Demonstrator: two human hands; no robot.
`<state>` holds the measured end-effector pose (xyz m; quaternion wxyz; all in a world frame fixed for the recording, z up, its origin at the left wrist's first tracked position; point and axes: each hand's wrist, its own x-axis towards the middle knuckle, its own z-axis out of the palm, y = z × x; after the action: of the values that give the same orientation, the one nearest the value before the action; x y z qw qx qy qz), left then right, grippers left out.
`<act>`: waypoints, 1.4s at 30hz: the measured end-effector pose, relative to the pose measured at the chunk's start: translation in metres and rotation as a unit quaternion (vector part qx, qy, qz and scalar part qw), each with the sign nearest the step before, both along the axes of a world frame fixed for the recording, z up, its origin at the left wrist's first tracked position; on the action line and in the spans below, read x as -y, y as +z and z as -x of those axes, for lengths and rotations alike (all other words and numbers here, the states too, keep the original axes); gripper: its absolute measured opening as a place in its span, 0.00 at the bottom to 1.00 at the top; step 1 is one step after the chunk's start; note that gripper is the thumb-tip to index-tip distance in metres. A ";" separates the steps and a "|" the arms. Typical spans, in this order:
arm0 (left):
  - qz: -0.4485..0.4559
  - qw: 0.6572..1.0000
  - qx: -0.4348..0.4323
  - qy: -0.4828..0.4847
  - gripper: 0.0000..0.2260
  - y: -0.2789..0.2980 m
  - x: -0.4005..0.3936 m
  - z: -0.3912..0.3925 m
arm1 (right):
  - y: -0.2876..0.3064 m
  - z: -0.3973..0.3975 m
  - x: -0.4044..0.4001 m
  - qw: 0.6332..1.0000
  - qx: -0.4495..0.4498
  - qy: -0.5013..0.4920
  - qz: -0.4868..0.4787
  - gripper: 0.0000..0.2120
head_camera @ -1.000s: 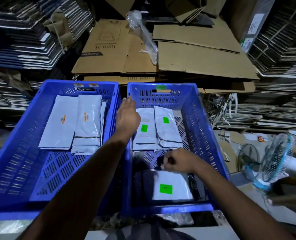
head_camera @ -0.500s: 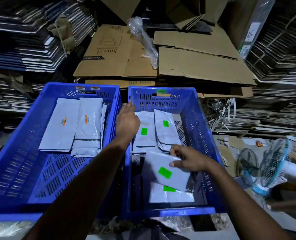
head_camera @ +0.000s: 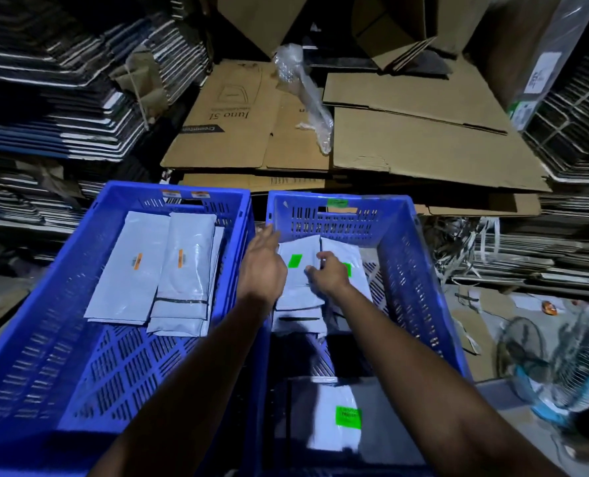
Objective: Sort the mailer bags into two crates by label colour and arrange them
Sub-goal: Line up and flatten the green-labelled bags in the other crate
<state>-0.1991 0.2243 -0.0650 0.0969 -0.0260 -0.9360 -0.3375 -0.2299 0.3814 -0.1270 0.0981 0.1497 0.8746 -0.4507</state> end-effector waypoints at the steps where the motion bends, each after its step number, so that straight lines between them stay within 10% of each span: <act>1: 0.000 1.000 0.004 0.000 0.24 0.000 0.000 0.001 | -0.002 0.003 0.002 0.997 -0.004 0.044 -0.066 0.08; 5: 0.006 1.000 0.026 -0.006 0.25 0.002 -0.001 0.005 | -0.013 0.011 0.003 0.933 -0.079 0.202 -0.287 0.06; 10: 0.075 0.995 0.046 -0.045 0.26 0.000 -0.003 0.010 | -0.029 0.023 0.016 0.909 -0.084 0.266 -0.309 0.27; 19: 0.102 0.992 -0.003 -0.078 0.30 -0.011 0.000 0.010 | -0.067 0.032 0.033 0.890 -0.011 0.283 -0.358 0.32; 36: 0.183 0.981 0.048 -0.051 0.31 -0.008 -0.005 0.013 | -0.040 0.029 0.030 0.877 0.007 0.323 -0.357 0.38; 42: 0.145 0.986 0.058 -0.055 0.32 -0.005 -0.002 0.010 | -0.002 -0.044 -0.008 0.939 -0.121 0.240 -0.212 0.18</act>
<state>-0.2088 0.2266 -0.0699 0.0192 -0.0717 -0.9762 -0.2039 -0.1862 0.3892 -0.1294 0.0629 -0.1034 0.9650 -0.2326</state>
